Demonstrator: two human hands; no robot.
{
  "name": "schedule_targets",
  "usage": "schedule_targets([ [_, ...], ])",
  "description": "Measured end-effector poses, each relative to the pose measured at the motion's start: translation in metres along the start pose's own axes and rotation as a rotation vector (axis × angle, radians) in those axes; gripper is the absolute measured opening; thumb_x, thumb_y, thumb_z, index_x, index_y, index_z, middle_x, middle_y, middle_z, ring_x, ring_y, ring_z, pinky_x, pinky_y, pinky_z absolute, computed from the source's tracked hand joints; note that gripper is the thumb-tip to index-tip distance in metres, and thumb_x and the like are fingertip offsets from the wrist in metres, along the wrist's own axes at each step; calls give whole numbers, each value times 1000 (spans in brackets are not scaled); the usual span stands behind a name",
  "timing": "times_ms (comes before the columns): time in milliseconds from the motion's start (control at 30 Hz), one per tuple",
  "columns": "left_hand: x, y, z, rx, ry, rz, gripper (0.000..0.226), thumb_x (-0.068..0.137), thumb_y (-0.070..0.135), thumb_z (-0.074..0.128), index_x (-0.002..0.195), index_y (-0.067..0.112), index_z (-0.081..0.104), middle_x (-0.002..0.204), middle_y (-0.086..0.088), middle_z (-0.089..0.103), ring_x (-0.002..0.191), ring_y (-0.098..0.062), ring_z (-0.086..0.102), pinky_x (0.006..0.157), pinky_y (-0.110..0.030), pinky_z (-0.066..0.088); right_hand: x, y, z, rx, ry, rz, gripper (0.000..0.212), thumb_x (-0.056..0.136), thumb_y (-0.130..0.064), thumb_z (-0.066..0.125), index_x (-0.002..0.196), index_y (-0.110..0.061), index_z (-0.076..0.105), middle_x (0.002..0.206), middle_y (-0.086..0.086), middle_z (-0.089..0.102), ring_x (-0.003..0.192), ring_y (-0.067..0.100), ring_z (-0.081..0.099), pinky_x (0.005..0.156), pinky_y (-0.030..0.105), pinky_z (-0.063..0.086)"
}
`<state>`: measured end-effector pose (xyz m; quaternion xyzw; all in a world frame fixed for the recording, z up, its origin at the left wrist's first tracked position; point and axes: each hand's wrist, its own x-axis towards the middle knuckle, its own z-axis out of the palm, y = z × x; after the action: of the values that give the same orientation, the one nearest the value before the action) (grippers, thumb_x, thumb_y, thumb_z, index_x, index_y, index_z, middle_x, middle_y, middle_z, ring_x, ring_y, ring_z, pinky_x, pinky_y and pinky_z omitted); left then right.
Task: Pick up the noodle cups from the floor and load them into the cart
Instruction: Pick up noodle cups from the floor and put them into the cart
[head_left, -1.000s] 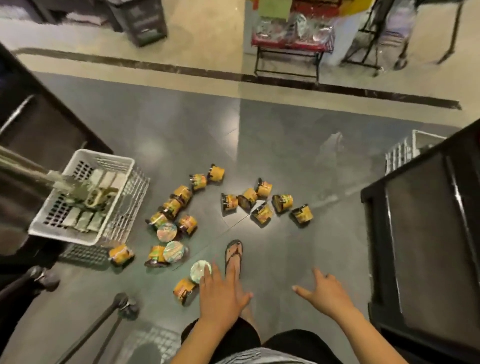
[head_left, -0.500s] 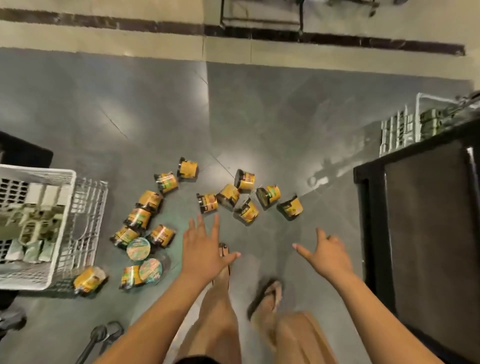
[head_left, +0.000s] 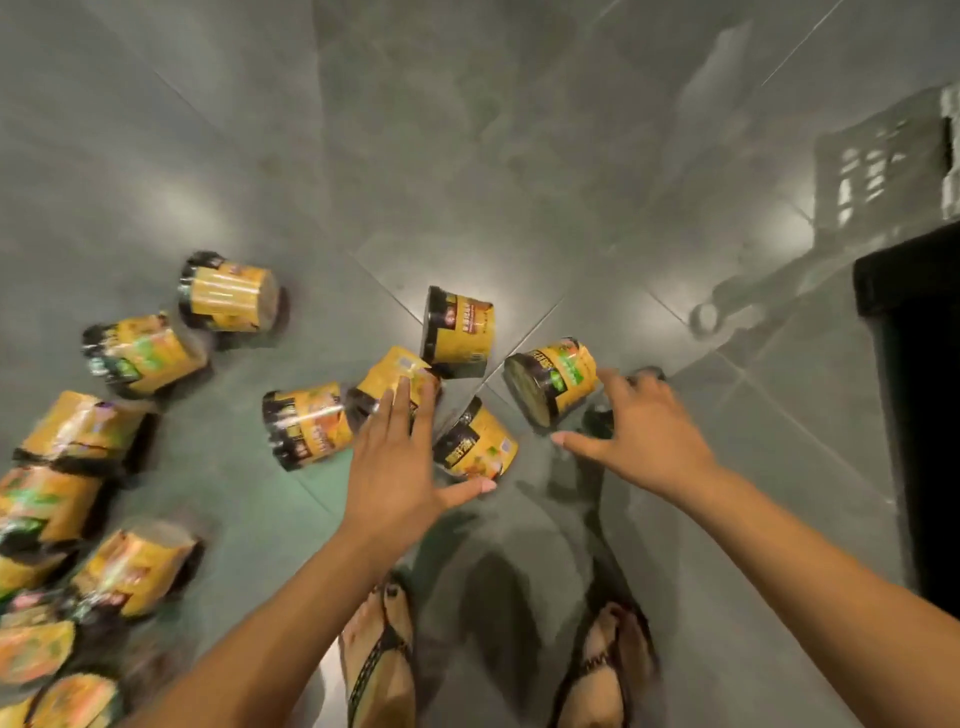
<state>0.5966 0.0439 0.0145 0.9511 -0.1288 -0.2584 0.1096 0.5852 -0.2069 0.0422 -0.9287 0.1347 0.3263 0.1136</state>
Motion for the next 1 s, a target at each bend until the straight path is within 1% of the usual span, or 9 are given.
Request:
schedule_targets([
  [100, 36, -10, 45, -59, 48, 70, 129, 61, 95, 39, 154, 20, -11, 163, -1, -8, 149, -16, -9, 117, -31, -3, 56, -2, 31, -44, 84, -61, 103, 71, -84, 47, 151, -25, 21, 137, 16, 41, 126, 34, 39, 100, 41, 36],
  [367, 67, -18, 105, -187, 122, 140, 131, 54, 95, 41, 148, 27, -19, 155, 15, -13, 144, -2, -13, 119, -24, -1, 120, 0, 91, 9, 230, -102, 111, 65, -85, 54, 151, -26, 18, 149, 14, 22, 135, 33, 23, 109, 43, 29],
  [500, 60, -18, 105, -194, 112, 126, 125, 65, 79, 62, 154, 22, -4, 162, 11, 2, 147, -4, 3, 112, -16, 4, 114, 8, 102, -1, 269, -118, 99, 73, -81, 49, 150, -26, 19, 145, 13, 26, 132, 31, 26, 107, 41, 33],
  [567, 60, -15, 105, -194, 114, 146, 117, 66, 75, 66, 155, 21, 10, 160, 8, 21, 145, -7, 19, 111, -18, 18, 109, 14, 104, 28, 291, -146, 91, 78, -76, 49, 149, -25, 21, 144, 13, 28, 132, 31, 27, 107, 40, 33],
  [633, 61, -13, 108, -267, 134, 159, 102, 65, 70, 72, 148, 25, 31, 141, 10, 50, 130, -9, 45, 94, -17, 35, 105, 17, 105, 73, 300, -161, 86, 82, -71, 50, 149, -24, 24, 143, 15, 31, 132, 32, 28, 107, 41, 33],
  [700, 60, -10, 112, -301, 153, 185, 94, 67, 65, 74, 145, 29, 36, 128, 13, 58, 120, -10, 53, 85, -17, 37, 103, 20, 105, 189, 288, -136, 82, 84, -67, 51, 149, -23, 27, 141, 14, 35, 132, 32, 31, 107, 42, 34],
  [800, 63, -11, 129, -90, 276, 389, 88, 76, 56, 68, 147, 16, 35, 145, -2, 49, 133, -21, 46, 104, -31, 42, 103, 26, 103, 436, 213, -120, 79, 85, -63, 55, 148, -20, 32, 139, 9, 47, 128, 27, 44, 103, 37, 38],
  [867, 67, -13, 139, 110, 349, 492, 90, 70, 45, 79, 141, 8, 38, 141, -14, 51, 130, -31, 50, 99, -48, 48, 103, 31, 103, 586, 144, -124, 77, 85, -60, 58, 147, -19, 36, 137, 3, 54, 121, 22, 54, 102, 35, 43],
  [1000, 65, -17, 150, 259, 373, 585, 86, 68, 43, 83, 135, 7, 43, 137, -20, 54, 128, -39, 50, 97, -52, 46, 101, 42, 103, 635, 95, -162, 57, 87, -57, 57, 135, -25, 49, 119, -5, 66, 101, 11, 64, 91, 31, 52],
])
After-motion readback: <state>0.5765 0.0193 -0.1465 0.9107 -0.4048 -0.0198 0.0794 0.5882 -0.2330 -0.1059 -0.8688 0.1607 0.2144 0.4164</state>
